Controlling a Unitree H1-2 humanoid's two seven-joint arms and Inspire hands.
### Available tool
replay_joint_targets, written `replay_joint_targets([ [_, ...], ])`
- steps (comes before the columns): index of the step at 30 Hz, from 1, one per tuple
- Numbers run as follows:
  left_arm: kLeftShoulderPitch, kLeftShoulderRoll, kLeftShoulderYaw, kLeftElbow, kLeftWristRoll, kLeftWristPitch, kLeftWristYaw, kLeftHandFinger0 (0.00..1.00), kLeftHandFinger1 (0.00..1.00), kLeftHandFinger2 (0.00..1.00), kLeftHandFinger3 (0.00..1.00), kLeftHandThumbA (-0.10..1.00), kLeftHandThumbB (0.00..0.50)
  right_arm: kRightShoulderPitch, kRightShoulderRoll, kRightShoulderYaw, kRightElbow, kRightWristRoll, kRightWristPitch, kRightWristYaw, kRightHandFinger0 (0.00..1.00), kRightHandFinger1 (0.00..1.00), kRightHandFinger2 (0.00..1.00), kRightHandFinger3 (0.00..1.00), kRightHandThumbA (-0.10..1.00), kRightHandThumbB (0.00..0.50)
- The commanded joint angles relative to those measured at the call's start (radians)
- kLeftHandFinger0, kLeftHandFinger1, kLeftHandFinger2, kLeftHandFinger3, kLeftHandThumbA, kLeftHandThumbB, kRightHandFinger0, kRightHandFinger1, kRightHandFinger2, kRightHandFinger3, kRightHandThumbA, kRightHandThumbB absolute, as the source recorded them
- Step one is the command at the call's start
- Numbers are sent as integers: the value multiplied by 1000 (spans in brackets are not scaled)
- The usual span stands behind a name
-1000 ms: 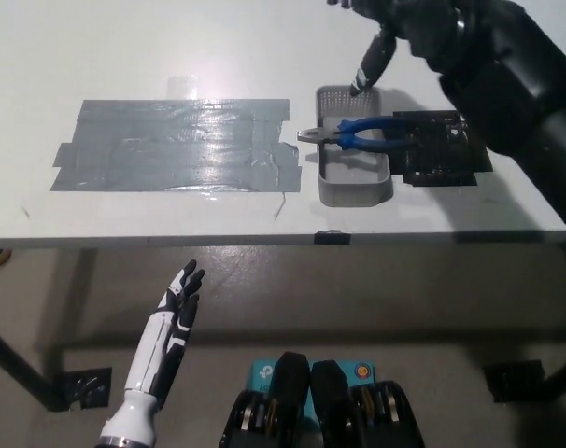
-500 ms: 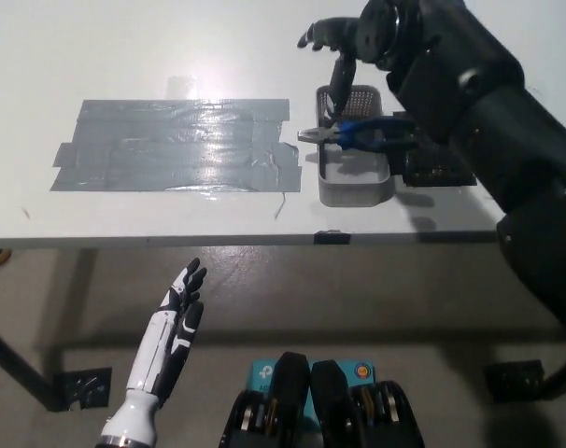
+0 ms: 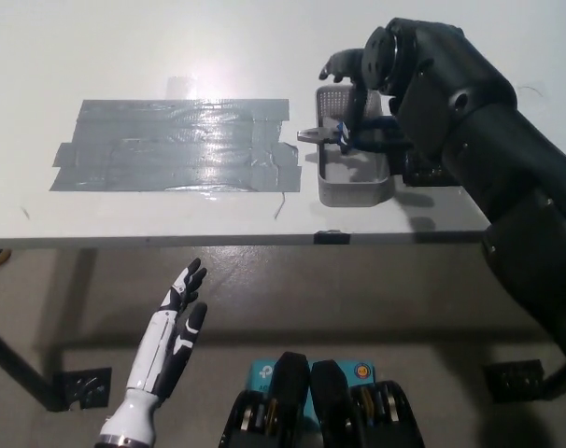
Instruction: The robot picks the blue plier placed on top of the container and places it on the grey area of the table
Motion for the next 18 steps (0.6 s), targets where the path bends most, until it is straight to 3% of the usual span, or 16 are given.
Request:
replay_joint_targets([
  [1,-16,9,-1,-34,15,-24,26,1000,1000,1000,1000,1000,157,-50,-12,-10,4,-23,-33,-10,1000,1000,1000,1000,1000,295],
  [3,-17,7,0,-35,9,-17,24,1000,1000,1000,1000,1000,169,-43,-17,-19,6,-19,-36,-19,1000,1000,1000,1000,1000,297],
  [9,-8,9,0,-33,12,-32,29,1000,1000,1000,1000,1000,162,-9,-8,-42,0,-24,12,-76,1000,1000,1000,1000,1000,365],
  [13,-10,5,5,-36,-2,-33,28,1000,1000,1000,1000,1000,136,13,-1,-28,5,-45,-8,-83,1000,1000,1000,1000,1000,356],
  [18,-13,10,7,-33,4,-35,30,1000,1000,1000,1000,1000,140,23,9,-13,13,-63,-16,-93,1000,1000,1000,1000,1000,358],
])
